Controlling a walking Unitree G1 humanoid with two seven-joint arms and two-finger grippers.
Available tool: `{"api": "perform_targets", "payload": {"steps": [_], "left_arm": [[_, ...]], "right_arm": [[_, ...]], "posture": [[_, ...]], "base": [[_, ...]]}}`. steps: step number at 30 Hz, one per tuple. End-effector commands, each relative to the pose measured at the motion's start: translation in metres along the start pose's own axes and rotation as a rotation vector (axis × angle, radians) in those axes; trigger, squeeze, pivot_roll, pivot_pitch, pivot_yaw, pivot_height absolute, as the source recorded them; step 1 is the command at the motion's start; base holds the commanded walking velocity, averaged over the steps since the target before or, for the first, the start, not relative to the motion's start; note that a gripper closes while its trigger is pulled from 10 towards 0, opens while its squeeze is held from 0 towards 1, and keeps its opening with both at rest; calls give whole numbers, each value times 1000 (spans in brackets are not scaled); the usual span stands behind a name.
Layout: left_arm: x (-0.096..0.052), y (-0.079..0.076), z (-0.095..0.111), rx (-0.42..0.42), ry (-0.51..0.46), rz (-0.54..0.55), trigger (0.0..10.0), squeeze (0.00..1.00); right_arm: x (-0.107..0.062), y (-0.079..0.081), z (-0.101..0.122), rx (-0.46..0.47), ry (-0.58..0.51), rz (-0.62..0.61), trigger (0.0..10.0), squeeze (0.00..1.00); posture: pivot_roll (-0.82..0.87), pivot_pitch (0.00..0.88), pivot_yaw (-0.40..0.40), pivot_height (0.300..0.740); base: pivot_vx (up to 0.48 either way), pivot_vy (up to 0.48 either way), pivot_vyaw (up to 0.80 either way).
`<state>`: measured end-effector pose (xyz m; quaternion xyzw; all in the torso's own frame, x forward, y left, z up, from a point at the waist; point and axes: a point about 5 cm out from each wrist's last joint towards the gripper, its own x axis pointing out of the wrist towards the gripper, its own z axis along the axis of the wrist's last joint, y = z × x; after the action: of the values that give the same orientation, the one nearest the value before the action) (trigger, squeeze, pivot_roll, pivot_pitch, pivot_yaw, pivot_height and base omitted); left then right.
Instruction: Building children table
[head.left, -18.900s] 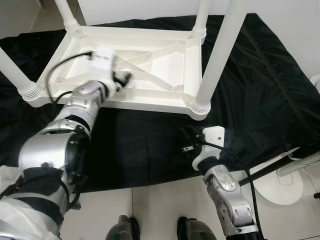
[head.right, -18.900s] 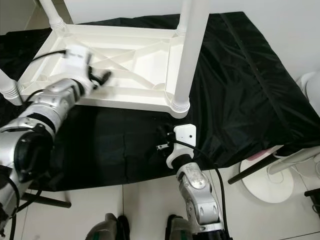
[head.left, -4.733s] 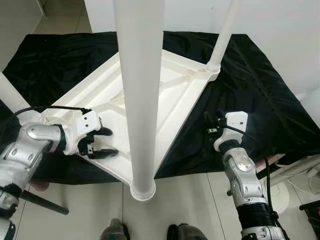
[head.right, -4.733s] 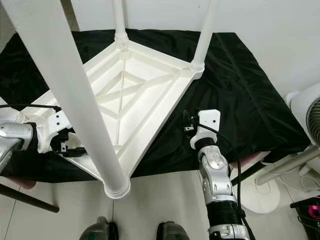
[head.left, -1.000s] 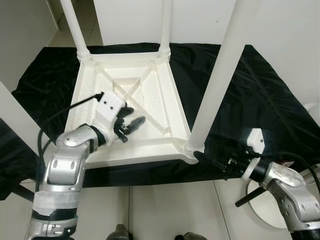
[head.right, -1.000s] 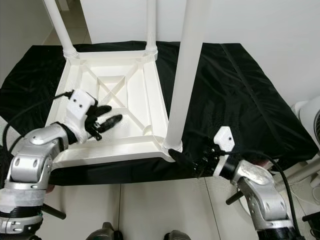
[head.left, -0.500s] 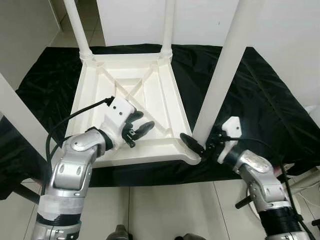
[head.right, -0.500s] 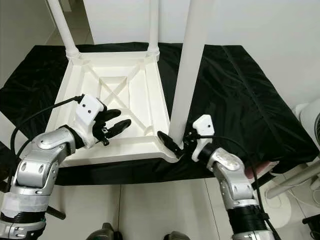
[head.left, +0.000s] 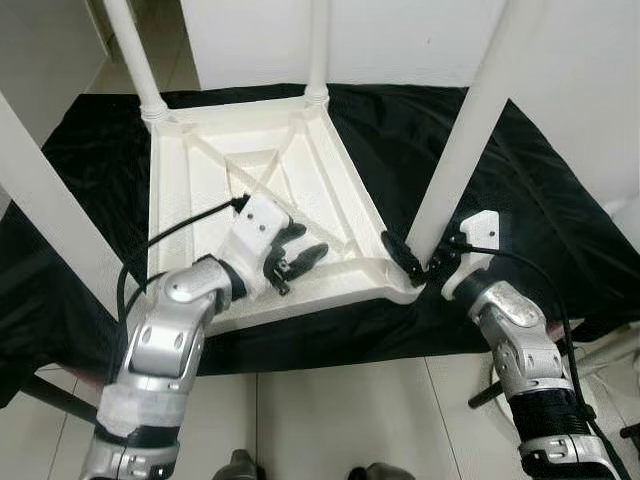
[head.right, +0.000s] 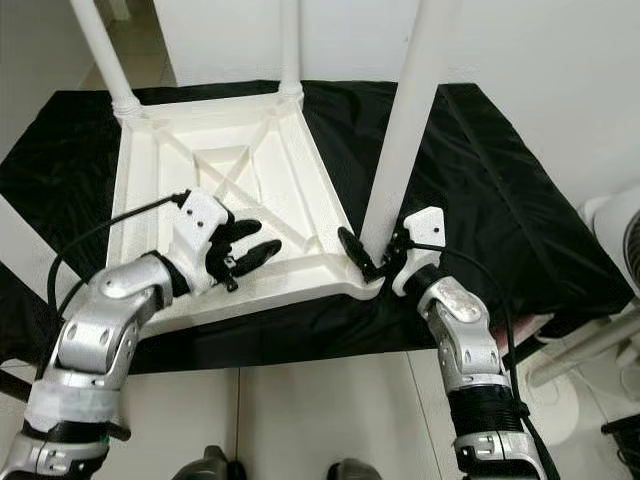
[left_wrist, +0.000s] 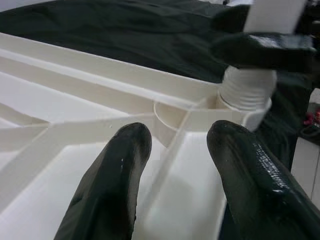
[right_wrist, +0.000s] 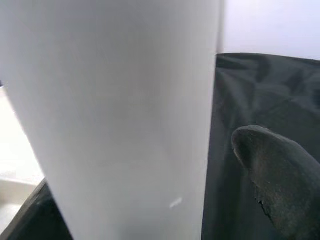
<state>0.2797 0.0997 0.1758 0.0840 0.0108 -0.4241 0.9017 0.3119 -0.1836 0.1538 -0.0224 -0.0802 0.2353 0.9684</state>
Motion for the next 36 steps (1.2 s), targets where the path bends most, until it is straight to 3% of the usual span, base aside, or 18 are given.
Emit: {"api": "perform_targets", "payload": {"steps": [1, 8, 20, 24, 27, 36], "left_arm": [[-1, -7, 5, 10, -19, 1, 10000, 0], [0, -8, 9, -43, -56, 57, 10000, 0], [-1, 0, 5, -1, -23, 46, 10000, 0], [-2, 2, 6, -33, -39, 54, 10000, 0], [-1, 0, 4, 5, -18, 65, 10000, 0], [-3, -16, -3, 42, 20, -77, 10000, 0]], "right_arm": [[-1, -8, -2, -5, 4, -62, 10000, 0], [5, -2, -2, 40, -15, -150, 10000, 0], [2, -1, -9, 38, -10, -222, 10000, 0], [4, 0, -7, 12, -4, -224, 10000, 0], [3, 2, -7, 46, -12, -212, 10000, 0], [8, 9, -11, -6, 14, -136, 10000, 0]], "posture": [[-87, 108, 20, 740], [-72, 115, 18, 740], [-100, 97, 33, 740], [-105, 96, 53, 740], [-81, 103, 38, 740], [-83, 84, 27, 740]], "base": [[0, 0, 0], [0, 0, 0], [0, 0, 0], [0, 0, 0], [0, 0, 0], [0, 0, 0]]}}
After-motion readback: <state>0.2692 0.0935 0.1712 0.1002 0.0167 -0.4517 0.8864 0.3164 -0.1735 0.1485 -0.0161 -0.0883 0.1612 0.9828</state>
